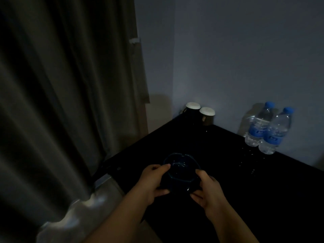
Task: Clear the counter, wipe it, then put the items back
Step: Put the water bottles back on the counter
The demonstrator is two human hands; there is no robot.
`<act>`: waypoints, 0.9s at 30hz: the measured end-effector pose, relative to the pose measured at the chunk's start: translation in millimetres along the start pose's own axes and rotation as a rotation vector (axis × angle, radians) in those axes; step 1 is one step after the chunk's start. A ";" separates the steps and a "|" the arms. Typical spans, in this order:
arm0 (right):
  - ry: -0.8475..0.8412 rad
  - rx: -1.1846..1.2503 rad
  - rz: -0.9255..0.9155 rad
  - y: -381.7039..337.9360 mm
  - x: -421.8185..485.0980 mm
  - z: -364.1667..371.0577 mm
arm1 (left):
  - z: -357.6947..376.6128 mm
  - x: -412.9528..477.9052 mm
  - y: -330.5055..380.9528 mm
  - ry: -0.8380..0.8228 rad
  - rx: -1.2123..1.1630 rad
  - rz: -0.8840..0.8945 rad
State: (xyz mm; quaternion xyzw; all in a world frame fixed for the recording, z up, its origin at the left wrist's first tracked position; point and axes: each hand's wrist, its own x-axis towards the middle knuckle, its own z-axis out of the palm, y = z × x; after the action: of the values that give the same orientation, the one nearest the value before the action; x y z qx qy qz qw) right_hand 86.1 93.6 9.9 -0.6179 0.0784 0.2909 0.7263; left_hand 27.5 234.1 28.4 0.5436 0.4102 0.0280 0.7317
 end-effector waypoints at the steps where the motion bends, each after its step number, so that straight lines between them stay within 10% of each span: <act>1: 0.016 -0.001 0.004 -8.3 11.4 -6.2 | 12.2 9.0 7.5 -0.022 0.020 -0.011; 27: 0.433 0.038 0.035 -111.7 249.1 -70.8 | 210.3 257.3 105.6 -0.371 0.280 -0.143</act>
State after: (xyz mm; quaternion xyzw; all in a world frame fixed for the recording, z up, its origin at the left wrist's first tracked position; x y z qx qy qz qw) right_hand 365.4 100.5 -28.7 -0.6507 0.2488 0.1625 0.6988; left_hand 373.2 239.9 -16.6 0.6052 0.3061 -0.1811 0.7122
